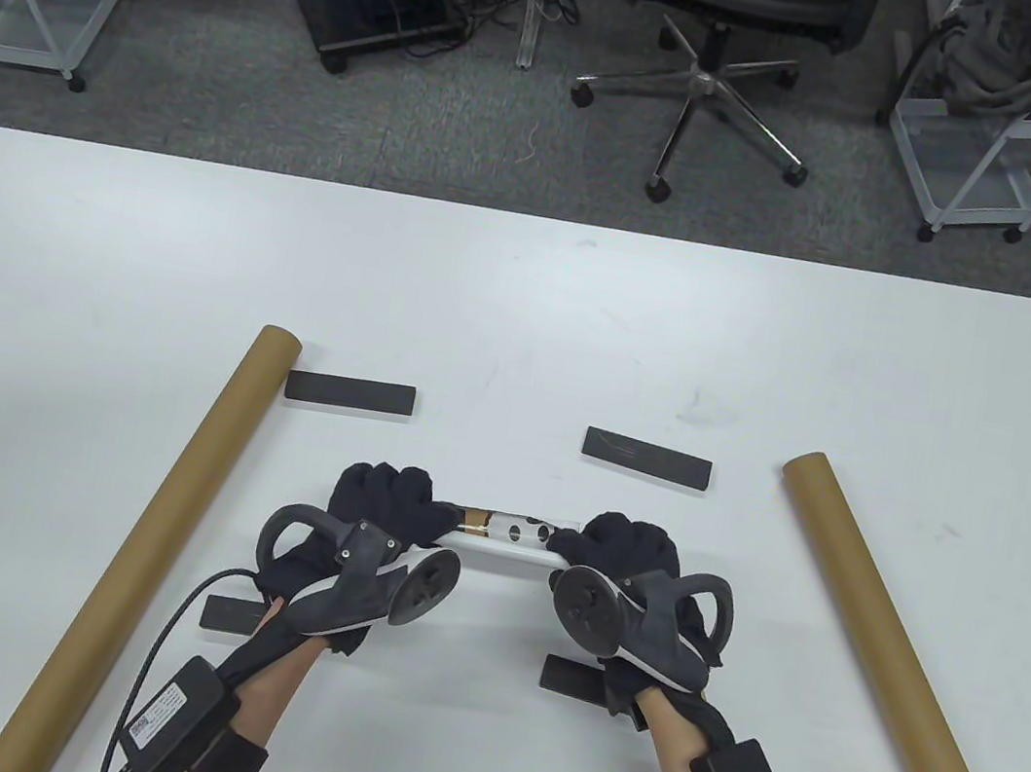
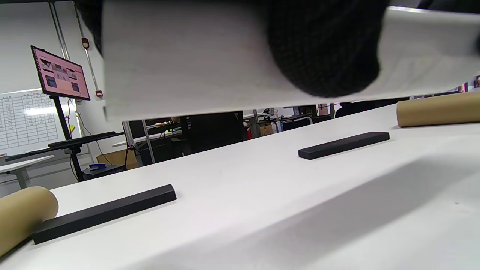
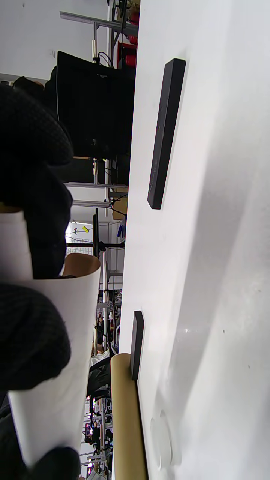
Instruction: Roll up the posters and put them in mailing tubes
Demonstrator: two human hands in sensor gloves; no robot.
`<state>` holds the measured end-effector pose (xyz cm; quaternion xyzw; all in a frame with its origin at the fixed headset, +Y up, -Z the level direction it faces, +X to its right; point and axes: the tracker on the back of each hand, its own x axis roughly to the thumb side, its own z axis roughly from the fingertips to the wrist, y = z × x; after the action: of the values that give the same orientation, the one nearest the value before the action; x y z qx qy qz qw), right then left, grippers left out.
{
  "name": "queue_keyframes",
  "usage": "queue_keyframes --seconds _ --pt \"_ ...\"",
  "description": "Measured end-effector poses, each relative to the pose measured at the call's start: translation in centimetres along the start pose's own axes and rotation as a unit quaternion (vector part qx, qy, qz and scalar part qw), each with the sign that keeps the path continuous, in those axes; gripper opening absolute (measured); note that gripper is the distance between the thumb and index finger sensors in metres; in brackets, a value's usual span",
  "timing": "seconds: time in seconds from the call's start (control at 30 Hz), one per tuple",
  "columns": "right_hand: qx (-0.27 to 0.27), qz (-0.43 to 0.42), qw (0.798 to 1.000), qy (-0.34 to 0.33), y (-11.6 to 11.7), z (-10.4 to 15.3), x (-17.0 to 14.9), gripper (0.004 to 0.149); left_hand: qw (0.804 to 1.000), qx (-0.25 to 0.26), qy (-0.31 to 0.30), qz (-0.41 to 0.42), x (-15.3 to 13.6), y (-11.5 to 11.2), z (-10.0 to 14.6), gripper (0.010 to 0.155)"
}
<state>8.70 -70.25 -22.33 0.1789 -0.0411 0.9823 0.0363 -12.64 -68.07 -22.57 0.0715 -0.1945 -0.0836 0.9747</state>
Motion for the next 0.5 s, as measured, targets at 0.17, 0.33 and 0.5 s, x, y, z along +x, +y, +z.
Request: queue_keyframes --seconds 0.17,0.33,0.5 --pt "0.002 -0.015 1.000 -0.002 -0.05 0.05 -0.31 0.051 1.000 -0.008 0.001 0.013 -0.09 -0.23 -0.08 0.060" --pt "0.001 -0.013 1.000 0.000 -0.09 0.05 -0.40 0.055 1.000 -0.010 0.002 0.016 -0.14 -0.20 -0.09 0.069" --pt "0.019 -0.011 1.000 -0.004 -0.09 -0.01 -0.37 0.052 1.000 -0.012 0.006 0.023 -0.26 -0.27 -0.13 0.070"
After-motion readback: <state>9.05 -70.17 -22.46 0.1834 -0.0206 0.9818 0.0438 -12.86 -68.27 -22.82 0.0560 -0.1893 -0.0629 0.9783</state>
